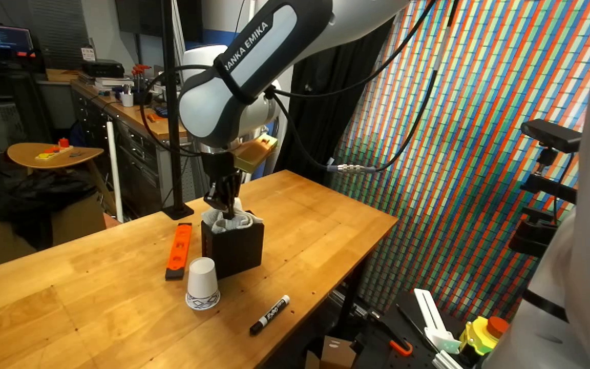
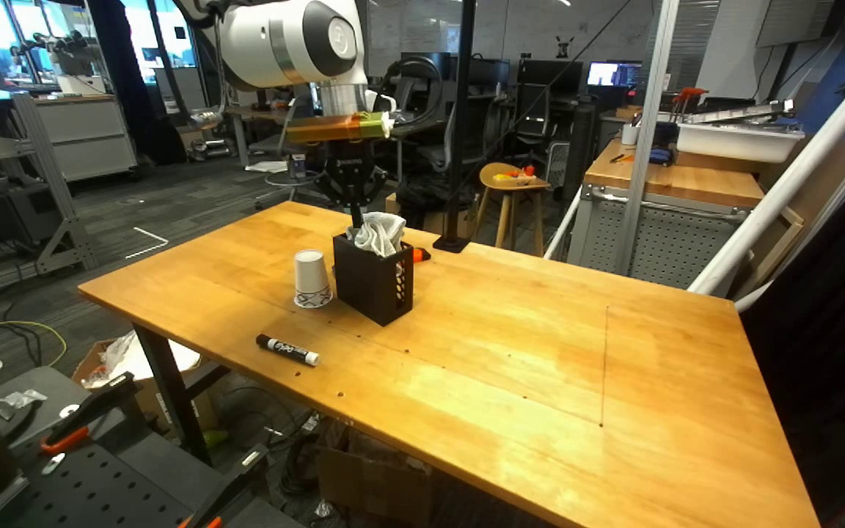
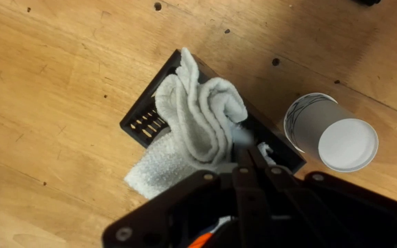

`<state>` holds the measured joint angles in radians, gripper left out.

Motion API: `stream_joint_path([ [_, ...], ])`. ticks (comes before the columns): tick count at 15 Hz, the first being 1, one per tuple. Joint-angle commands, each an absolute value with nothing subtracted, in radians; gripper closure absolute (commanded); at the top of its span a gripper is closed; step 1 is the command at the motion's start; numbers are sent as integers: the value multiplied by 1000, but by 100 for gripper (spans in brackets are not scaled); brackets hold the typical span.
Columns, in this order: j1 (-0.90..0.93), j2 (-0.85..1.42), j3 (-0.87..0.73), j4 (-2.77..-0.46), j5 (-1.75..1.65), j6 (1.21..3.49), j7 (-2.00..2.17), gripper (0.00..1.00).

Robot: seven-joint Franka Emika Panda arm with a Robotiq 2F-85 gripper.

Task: Pick up the white towel and place it on the basket, push the towel into the basket

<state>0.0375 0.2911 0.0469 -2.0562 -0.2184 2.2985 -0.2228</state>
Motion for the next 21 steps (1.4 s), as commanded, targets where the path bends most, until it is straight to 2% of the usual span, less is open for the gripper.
stream_joint_path([
  [1, 43, 322, 46, -2022, -228, 2300, -223, 94],
  [21, 30, 449, 50, -1988, -199, 2306, -224, 94],
])
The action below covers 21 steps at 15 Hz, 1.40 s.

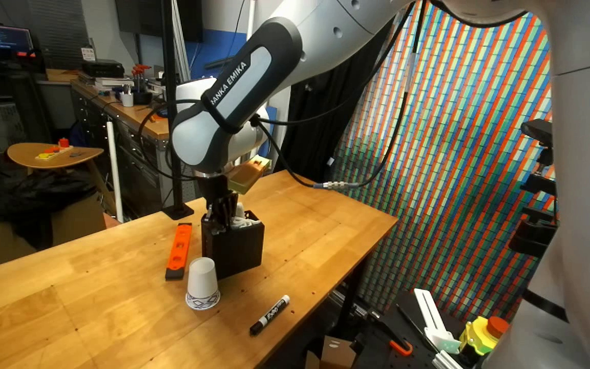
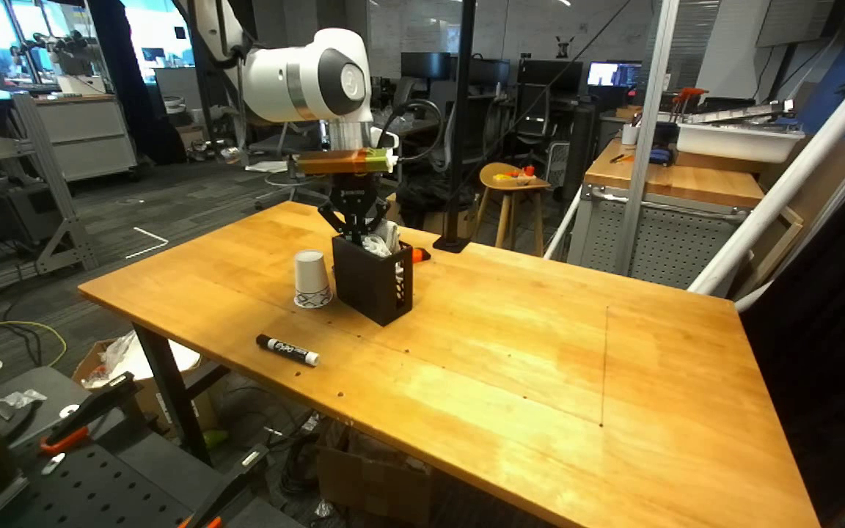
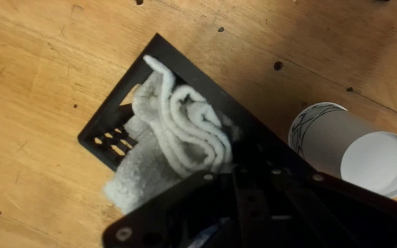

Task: Pick up the white towel and place it on the basket, push the towel into the basket

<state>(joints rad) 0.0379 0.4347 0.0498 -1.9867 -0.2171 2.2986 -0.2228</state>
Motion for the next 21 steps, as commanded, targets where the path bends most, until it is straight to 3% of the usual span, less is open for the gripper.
stream_joint_path([
  [1, 28, 454, 51, -1992, -192, 2308, -224, 94],
  [11, 2, 419, 66, -2070, -68, 2328, -234, 94],
  [21, 20, 213, 11, -2103, -218, 2300, -179, 94],
])
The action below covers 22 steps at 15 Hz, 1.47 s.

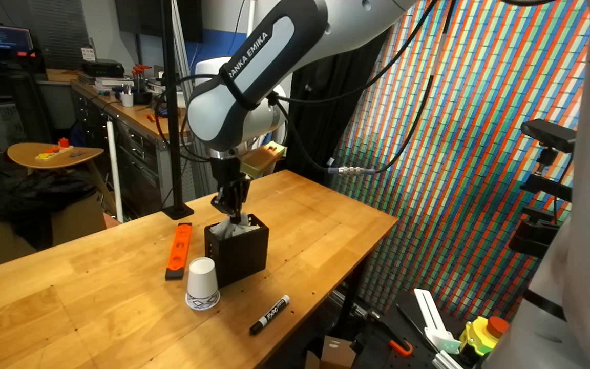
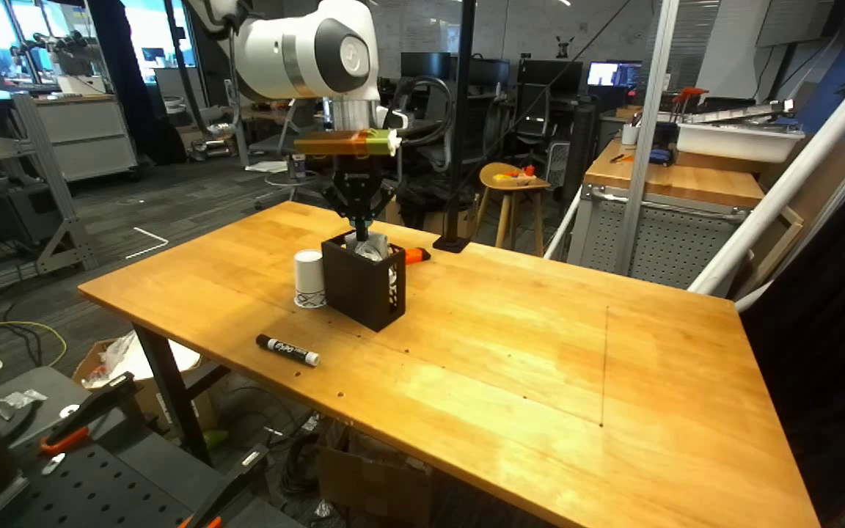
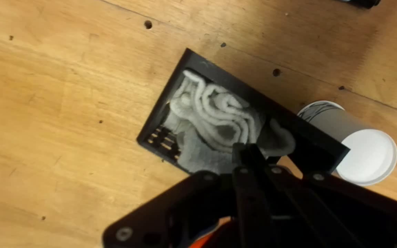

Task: Pick up the white towel and place it on the basket, push the towel into the basket

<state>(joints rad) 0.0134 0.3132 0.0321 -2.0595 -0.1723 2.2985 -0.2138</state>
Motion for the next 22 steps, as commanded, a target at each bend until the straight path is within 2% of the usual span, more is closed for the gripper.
stream_joint_path([
  [1, 22, 197, 5, -2102, -238, 2305, -168, 94],
  [22, 49, 351, 3, -2059, -268, 2427, -101, 94],
])
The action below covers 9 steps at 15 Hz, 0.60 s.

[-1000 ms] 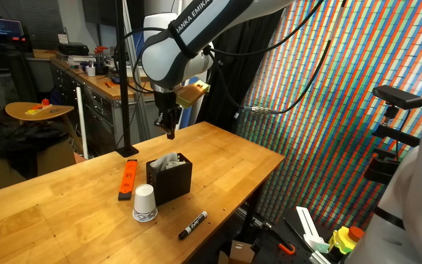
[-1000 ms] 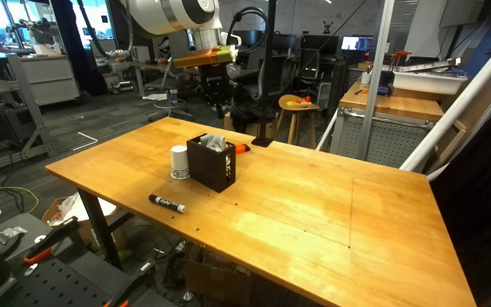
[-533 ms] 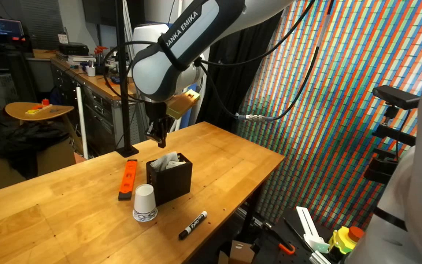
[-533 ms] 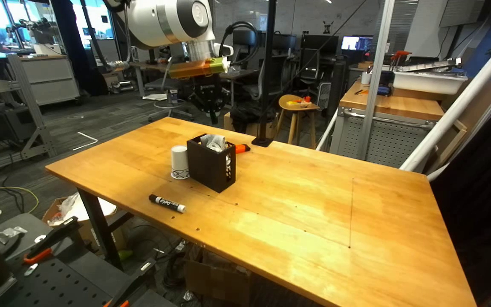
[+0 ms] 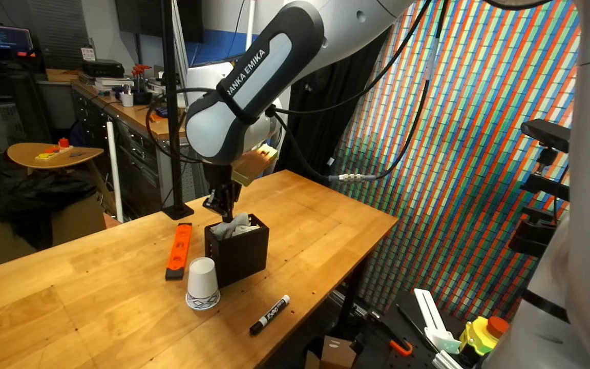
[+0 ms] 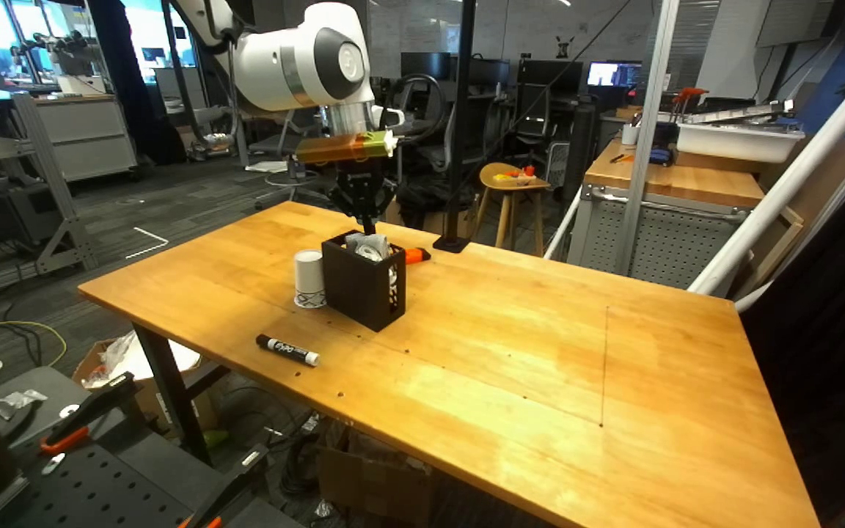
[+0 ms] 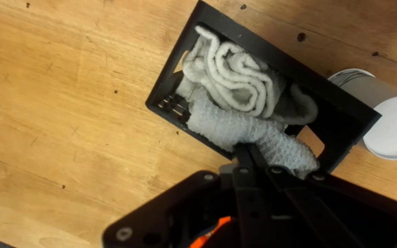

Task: Pick up the white towel and place it on the basket, push the towel into the basket

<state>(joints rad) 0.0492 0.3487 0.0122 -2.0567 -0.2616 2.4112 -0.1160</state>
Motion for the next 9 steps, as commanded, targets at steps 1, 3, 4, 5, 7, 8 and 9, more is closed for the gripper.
stream_joint_path([
  [1, 48, 350, 3, -2060, -267, 2427, -101, 94],
  [3, 48, 343, 1, -2063, -269, 2424, -96, 94],
  [4, 49, 342, 0, -2065, -270, 2423, -94, 94],
  [5, 48, 340, 0, -2068, -268, 2424, -91, 94],
  [7, 48, 342, 1, -2075, -264, 2424, -86, 94],
  [8, 47, 342, 3, -2077, -259, 2426, -85, 94],
  [9, 47, 342, 4, -2081, -256, 2427, -84, 94],
])
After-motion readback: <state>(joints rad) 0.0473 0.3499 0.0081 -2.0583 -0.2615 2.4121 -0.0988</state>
